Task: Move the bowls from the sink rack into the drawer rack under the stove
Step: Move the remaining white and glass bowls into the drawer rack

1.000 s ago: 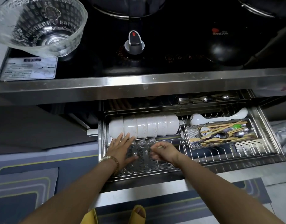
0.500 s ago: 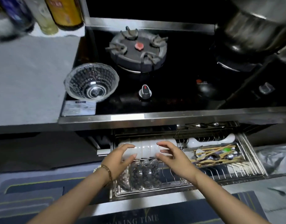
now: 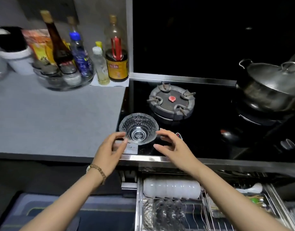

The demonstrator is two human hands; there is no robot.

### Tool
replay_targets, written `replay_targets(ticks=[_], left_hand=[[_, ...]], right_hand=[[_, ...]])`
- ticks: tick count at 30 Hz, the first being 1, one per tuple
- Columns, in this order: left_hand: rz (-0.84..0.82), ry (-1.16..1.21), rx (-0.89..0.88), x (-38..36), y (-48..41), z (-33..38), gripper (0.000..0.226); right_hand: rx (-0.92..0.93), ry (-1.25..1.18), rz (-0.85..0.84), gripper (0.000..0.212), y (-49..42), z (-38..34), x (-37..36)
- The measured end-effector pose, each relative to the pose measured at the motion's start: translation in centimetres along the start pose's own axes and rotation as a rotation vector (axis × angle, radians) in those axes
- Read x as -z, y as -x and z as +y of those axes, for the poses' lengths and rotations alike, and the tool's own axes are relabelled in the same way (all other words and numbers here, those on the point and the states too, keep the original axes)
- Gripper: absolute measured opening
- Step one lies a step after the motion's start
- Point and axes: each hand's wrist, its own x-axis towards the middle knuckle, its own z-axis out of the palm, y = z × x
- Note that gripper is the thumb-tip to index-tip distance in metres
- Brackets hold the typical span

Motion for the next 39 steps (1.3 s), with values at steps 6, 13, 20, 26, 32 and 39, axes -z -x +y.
replay_targets(ticks=[6, 13, 20, 26, 32, 39], left_hand=[[-0.037, 0.143, 0.259, -0.8, -2.8, -0.9, 0.067], [-0.125, 0.408, 0.425, -2.1, -4.4, -0.5, 0.047], [-0.100, 0.554, 0.483, -1.8, -4.3, 1.4, 0.037], [-0.299, 0.429, 0.443, -2.4, -2.5, 5.0, 0.026], [-0.640, 0.365, 0.533, -7.9, 0.5, 8.1, 0.013], [-0.903, 0.104, 0.538, -17.5, 2.3, 6.5, 0.033]], right_hand=[[0.017, 0.134, 0.022, 0.041, -3.5, 0.3, -1.9], [-0.027, 0.207, 0.030, 0.038, -4.2, 1.7, -3.1], [0.002, 0.366, 0.066, 0.040, -2.4, 0.6, -2.3], [0.202, 0.581, 0.096, 0.035, 2.8, -2.0, 0.9], [-0.018, 0.464, -0.027, 0.039, 10.2, -1.0, 5.1], [-0.196, 0.484, -0.010, 0.027, 16.9, 5.9, 7.4]])
